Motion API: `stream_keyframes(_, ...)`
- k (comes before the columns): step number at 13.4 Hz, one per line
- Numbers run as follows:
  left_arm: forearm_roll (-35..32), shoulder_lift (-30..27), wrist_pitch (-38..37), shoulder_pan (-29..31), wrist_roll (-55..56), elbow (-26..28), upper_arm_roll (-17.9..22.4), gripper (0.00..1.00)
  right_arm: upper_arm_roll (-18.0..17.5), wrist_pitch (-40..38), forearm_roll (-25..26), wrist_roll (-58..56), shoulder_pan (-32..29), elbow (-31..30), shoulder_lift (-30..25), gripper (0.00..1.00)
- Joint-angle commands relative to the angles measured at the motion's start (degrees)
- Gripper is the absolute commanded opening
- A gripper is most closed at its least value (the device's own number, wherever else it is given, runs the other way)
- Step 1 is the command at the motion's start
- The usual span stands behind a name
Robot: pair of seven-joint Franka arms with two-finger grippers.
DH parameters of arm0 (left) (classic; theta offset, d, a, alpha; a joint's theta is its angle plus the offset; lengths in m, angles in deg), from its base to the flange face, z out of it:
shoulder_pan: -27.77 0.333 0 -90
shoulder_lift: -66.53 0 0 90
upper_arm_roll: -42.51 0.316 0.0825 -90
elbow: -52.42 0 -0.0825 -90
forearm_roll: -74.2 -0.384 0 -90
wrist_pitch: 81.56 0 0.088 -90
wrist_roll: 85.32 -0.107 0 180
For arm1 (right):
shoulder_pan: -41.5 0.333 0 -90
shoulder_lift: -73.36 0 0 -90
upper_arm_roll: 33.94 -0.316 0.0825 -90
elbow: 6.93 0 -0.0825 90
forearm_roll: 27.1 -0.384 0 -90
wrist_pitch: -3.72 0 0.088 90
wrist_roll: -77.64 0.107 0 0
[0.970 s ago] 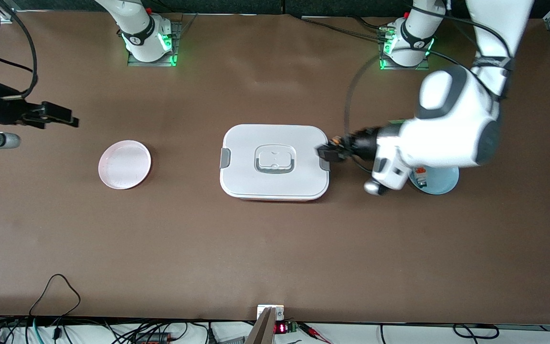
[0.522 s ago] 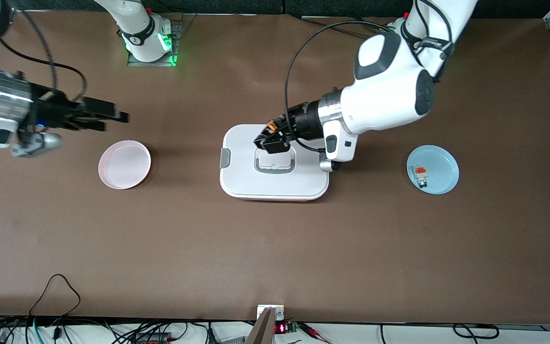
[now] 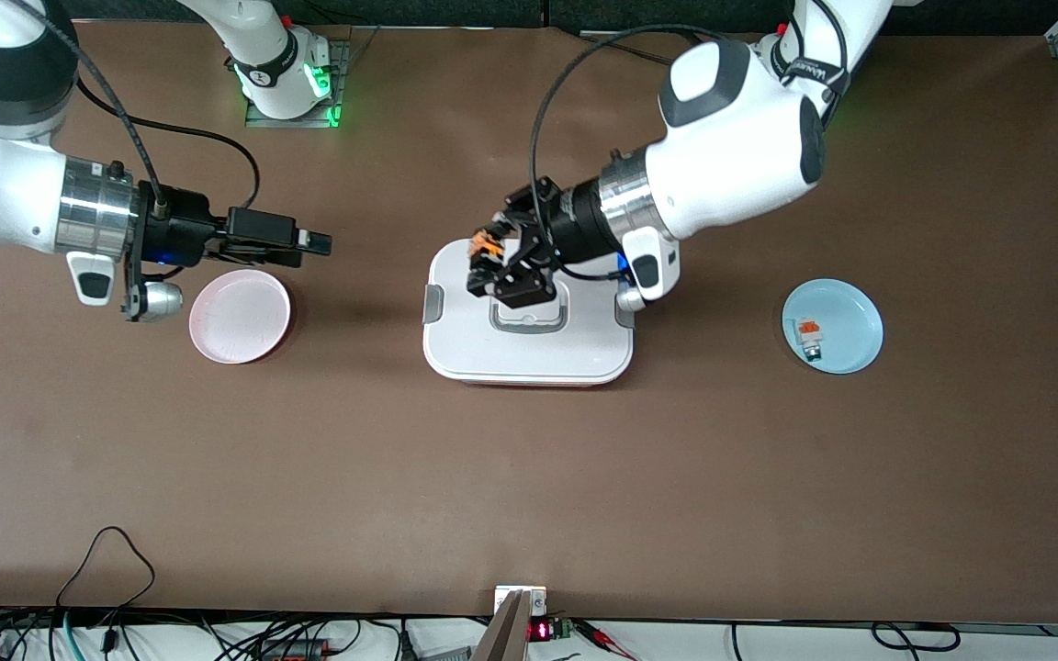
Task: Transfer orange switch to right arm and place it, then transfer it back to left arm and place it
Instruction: 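Hold the switch above the box while the right gripper reaches toward it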
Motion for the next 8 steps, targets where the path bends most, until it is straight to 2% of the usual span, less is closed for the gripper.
stream_keyframes(1, 0.51, 0.45, 0.50, -2.45, 4.68, -2.86, 0.47, 0.00, 0.43, 0.87, -7.89, -5.68, 1.39, -0.91, 1.06, 1.00)
stream_keyframes(5, 0.34, 0.45, 0.50, -2.90, 4.78, -2.87, 0.38, 0.00, -0.01, 5.87, -8.70, -6.06, 3.58, -0.30, 0.63, 1.00)
stream_keyframes(8, 0.43, 0.45, 1.46, -3.95, 5.65, -3.04, 0.38, 0.00, -2.29, 11.75, -7.30, -5.97, 5.52, -0.30, -0.08, 1.00)
